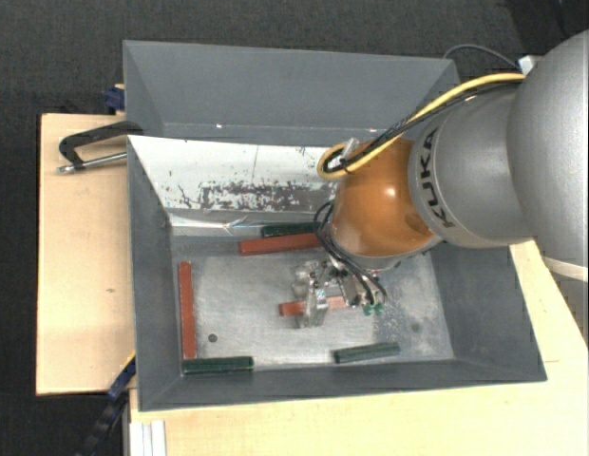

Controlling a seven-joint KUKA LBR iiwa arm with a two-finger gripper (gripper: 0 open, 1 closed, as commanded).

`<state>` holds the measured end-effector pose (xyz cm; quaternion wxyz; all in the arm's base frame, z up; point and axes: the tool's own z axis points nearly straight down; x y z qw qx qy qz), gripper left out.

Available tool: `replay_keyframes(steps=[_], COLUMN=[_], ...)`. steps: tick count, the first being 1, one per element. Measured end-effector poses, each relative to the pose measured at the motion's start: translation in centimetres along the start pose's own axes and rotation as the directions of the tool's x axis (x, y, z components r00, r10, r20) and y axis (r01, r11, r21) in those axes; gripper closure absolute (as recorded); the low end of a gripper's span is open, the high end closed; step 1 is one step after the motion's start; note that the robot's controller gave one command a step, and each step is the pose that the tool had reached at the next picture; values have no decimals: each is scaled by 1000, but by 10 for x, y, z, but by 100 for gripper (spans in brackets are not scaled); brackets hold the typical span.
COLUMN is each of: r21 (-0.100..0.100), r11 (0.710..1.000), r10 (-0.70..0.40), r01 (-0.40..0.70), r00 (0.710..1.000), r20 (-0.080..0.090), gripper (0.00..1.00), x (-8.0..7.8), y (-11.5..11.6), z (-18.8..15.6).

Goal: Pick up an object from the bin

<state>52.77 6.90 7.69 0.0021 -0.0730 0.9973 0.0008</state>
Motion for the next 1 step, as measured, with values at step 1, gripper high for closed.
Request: replay_keyframes(steps=[1], r21=[1], r11=[1000], r10=[1], r01=[-1], r00=[1000], r20=[3], gripper=[100], x=[3], y=[3], z=[-200])
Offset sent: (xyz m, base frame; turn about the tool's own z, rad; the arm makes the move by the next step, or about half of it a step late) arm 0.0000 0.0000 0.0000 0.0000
